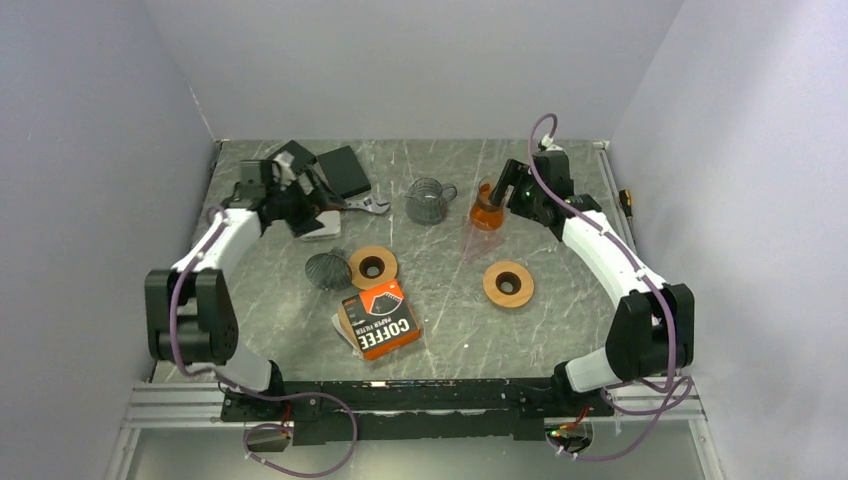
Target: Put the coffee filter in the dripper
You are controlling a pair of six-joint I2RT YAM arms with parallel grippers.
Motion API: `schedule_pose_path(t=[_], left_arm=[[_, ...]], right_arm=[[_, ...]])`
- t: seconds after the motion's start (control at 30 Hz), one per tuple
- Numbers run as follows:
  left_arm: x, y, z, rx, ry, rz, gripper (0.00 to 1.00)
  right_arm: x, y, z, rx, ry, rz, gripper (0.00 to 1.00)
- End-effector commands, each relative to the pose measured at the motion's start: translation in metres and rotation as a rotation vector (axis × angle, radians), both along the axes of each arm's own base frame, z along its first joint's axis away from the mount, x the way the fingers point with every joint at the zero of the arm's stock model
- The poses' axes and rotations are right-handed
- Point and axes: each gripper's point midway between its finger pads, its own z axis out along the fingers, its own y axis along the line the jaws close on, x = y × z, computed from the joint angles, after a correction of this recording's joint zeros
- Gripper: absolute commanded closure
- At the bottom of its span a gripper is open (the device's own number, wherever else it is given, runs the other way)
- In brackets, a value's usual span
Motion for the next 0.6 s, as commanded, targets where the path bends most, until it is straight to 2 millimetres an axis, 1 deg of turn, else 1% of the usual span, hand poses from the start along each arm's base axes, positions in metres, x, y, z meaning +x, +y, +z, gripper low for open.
schedule_pose_path(t=[0.0,0.07,0.1,0.13,0.2,0.27,0.3,0.33,0.37,0.47,0.57], left_arm=[[0.025,-0.074,0.020,-0.092,-0.075,-0.135,0.01],[0.034,-0.101,0.018,-0.102,-0.082,-0.174,0.03],[0.038,-0.113,0.017,-0.096,-0.087,-0.195,0.03],[0.045,-0.125,0.020,-0.087,-0.096,-0.212,0.03],[0.050,-0.150,0.016,-0.056,-0.111,-0.270,0.04],[0.057,-0.163,0.007,-0.006,-0.105,-0.292,0.06],[0.062,-0.165,0.002,0.035,-0.106,-0.283,0.07],[0.067,-0.165,-0.009,0.079,-0.088,-0.268,0.07],[0.071,-0.163,-0.015,0.123,-0.084,-0.251,0.08],[0.084,-0.154,-0.035,0.243,-0.070,-0.189,0.08],[0.094,-0.149,-0.047,0.288,-0.057,-0.148,0.11]], right_arm=[[-0.011,0.008,0.032,0.140,-0.133,-0.002,0.17],[-0.021,0.006,0.031,0.169,-0.147,-0.012,0.17],[-0.026,0.005,0.034,0.179,-0.166,-0.012,0.17],[-0.030,0.005,0.036,0.182,-0.180,-0.007,0.16],[-0.035,0.003,0.036,0.179,-0.198,-0.006,0.15],[-0.037,-0.001,0.038,0.161,-0.201,-0.007,0.15],[-0.037,-0.001,0.040,0.150,-0.202,-0.003,0.15],[-0.037,-0.002,0.041,0.140,-0.200,-0.001,0.15],[-0.037,-0.003,0.044,0.133,-0.204,0.003,0.15],[-0.037,-0.004,0.050,0.108,-0.214,0.018,0.15],[-0.037,-0.005,0.052,0.097,-0.221,0.025,0.15]])
